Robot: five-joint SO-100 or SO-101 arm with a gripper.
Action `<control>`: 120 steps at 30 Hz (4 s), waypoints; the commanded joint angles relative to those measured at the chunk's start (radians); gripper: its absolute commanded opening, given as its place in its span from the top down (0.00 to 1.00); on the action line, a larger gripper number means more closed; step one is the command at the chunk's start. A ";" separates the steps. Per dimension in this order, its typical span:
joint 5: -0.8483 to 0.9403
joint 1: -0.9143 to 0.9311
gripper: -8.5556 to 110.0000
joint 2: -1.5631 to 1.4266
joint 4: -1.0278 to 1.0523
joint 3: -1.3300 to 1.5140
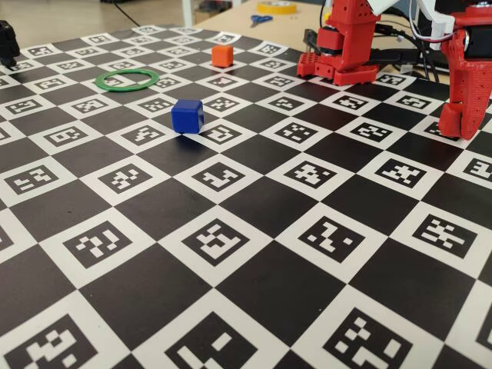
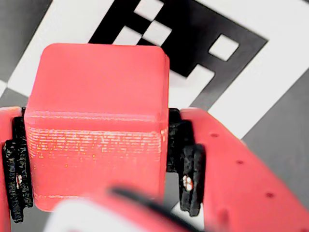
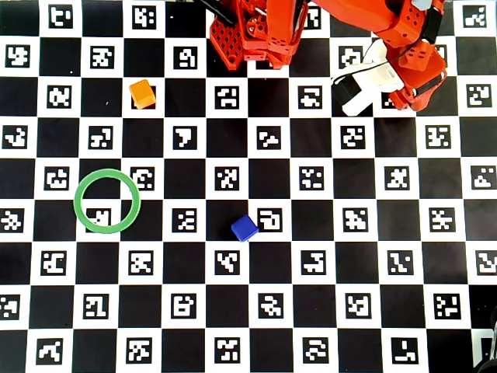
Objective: Grab the red cube then put it in the green circle then put the blue cube on top and finally the orange cube on top
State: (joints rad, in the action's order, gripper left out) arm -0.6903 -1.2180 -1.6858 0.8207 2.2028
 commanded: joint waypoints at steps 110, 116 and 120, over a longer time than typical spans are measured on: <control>1.422 1.990 0.85 0.509 0.307 -0.795; 1.417 1.988 0.85 0.514 0.295 -0.784; 1.419 1.985 0.86 0.515 0.252 -0.767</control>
State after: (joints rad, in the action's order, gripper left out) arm 0.7317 0.7762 -1.1382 1.1029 1.4465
